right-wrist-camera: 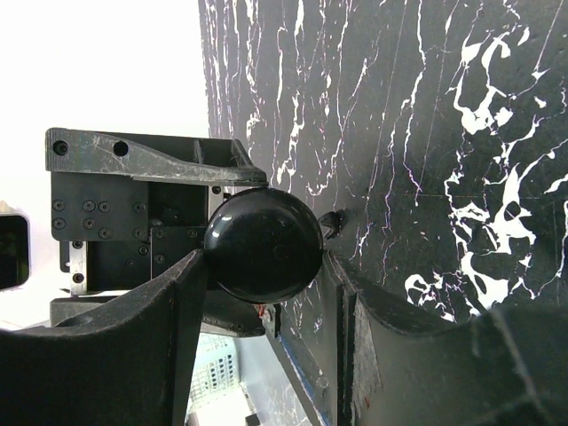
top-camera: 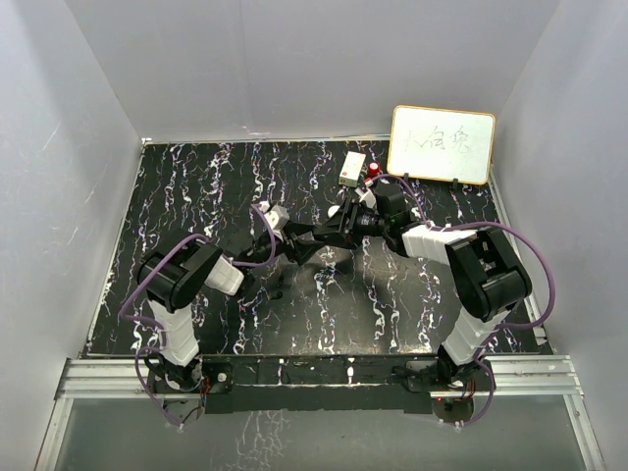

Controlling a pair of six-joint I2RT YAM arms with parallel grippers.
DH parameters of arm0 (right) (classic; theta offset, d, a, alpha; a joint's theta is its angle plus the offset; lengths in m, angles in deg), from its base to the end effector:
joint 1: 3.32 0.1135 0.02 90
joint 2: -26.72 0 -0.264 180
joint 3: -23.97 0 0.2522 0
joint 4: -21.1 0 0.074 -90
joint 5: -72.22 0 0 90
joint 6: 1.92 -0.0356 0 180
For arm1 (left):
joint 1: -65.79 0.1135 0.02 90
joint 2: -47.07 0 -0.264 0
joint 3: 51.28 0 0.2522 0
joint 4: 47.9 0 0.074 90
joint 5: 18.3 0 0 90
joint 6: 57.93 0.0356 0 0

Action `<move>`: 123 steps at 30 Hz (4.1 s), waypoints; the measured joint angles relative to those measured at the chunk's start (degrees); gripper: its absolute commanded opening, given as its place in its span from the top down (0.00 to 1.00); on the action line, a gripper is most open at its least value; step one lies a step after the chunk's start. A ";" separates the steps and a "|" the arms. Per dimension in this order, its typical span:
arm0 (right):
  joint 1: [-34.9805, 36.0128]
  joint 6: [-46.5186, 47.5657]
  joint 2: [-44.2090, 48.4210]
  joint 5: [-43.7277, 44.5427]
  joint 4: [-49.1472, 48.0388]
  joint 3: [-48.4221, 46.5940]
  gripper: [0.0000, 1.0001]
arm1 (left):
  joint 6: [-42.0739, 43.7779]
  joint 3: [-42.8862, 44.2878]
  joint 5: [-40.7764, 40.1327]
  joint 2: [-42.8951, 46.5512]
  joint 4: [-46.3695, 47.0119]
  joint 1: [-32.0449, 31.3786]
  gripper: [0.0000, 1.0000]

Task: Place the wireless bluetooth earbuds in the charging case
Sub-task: Pick up the charging case at the center of the board.

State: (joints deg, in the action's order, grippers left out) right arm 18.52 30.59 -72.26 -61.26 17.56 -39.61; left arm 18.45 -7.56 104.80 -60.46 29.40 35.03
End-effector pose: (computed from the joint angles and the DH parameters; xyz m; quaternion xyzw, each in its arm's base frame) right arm 0.3172 0.1535 0.1755 0.0772 0.8280 0.5373 0.1408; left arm 0.2580 -0.1762 0.1632 0.3096 0.5536 -0.4476 0.6304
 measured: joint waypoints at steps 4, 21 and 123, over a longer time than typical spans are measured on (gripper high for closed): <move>0.00 -0.44 0.04 -0.44 -0.76 0.22 0.82 | -0.39 0.98 0.26 -0.46 0.17 0.07 0.54; -0.44 -2.91 0.76 -1.31 -3.96 2.08 0.85 | -3.17 3.28 3.93 -2.78 0.63 -0.02 0.36; 9.64 31.80 7.78 31.12 44.22 -18.84 0.72 | 27.98 15.39 -3.82 9.70 -47.69 -7.82 1.00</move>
State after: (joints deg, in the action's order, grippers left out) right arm 28.16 62.39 -64.47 -30.14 61.78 -58.45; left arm 46.42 7.82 100.98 -50.75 -18.29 27.20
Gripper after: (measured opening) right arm 0.303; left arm 0.497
